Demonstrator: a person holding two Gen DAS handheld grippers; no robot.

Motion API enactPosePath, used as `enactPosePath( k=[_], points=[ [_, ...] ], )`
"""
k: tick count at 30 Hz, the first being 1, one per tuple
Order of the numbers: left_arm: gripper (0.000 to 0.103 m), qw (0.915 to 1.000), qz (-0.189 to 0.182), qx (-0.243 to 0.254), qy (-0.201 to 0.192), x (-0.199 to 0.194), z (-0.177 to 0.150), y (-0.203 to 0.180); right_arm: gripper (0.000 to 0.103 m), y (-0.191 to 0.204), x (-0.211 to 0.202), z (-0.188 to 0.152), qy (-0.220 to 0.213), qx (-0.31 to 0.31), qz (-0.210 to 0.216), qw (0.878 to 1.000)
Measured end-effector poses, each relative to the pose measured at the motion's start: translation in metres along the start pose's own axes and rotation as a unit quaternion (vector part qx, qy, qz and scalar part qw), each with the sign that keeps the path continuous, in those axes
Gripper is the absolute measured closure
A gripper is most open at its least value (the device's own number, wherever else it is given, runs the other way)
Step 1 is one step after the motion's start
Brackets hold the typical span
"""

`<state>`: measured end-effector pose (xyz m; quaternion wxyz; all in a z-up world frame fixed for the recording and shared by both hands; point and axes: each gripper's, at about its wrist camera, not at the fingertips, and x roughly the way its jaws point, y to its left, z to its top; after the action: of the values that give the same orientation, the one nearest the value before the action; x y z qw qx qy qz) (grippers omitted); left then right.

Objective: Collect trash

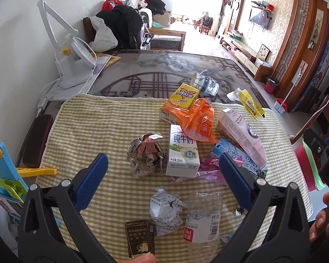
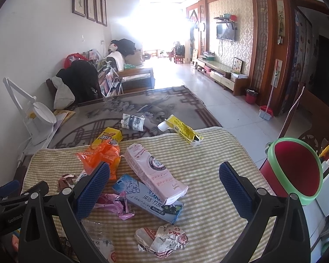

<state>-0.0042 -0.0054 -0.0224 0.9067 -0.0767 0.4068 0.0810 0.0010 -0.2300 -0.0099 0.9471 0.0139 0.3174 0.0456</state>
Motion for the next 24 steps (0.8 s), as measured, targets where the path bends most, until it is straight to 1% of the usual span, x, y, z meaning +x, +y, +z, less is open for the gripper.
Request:
enactPosePath(
  k=[13, 16, 17, 19, 21, 22, 23, 24],
  points=[
    [0.004, 1.0, 0.001, -0.005, 0.003, 0.002, -0.001, 0.005, 0.007, 0.006, 0.006, -0.004, 0.016, -0.011, 0.007, 1.0],
    [0.004, 1.0, 0.004, -0.008, -0.001, 0.002, 0.0, 0.015, 0.007, 0.014, 0.013, -0.006, 0.037, -0.034, 0.023, 0.998],
    [0.004, 0.9999, 0.01, -0.012, -0.004, 0.002, 0.001, 0.021, 0.007, 0.019, 0.015, -0.007, 0.05, -0.051, 0.037, 0.997],
    [0.004, 0.9996, 0.022, -0.017, -0.009, 0.002, 0.001, 0.034, 0.007, 0.033, 0.02, -0.011, 0.075, -0.092, 0.073, 0.99],
    [0.004, 0.9993, 0.03, -0.021, -0.01, 0.002, -0.001, 0.046, 0.007, 0.05, 0.024, -0.019, 0.102, -0.14, 0.106, 0.979],
    [0.004, 0.9992, 0.03, -0.025, -0.009, 0.003, -0.003, 0.054, 0.007, 0.059, 0.029, -0.026, 0.127, -0.16, 0.124, 0.971],
    [0.004, 0.9991, 0.03, -0.03, -0.008, 0.003, -0.006, 0.059, 0.007, 0.066, 0.034, -0.034, 0.153, -0.162, 0.145, 0.964],
    [0.004, 0.9987, 0.032, -0.038, -0.009, 0.003, -0.01, 0.067, 0.007, 0.069, 0.04, -0.041, 0.183, -0.15, 0.17, 0.957]
  ],
)
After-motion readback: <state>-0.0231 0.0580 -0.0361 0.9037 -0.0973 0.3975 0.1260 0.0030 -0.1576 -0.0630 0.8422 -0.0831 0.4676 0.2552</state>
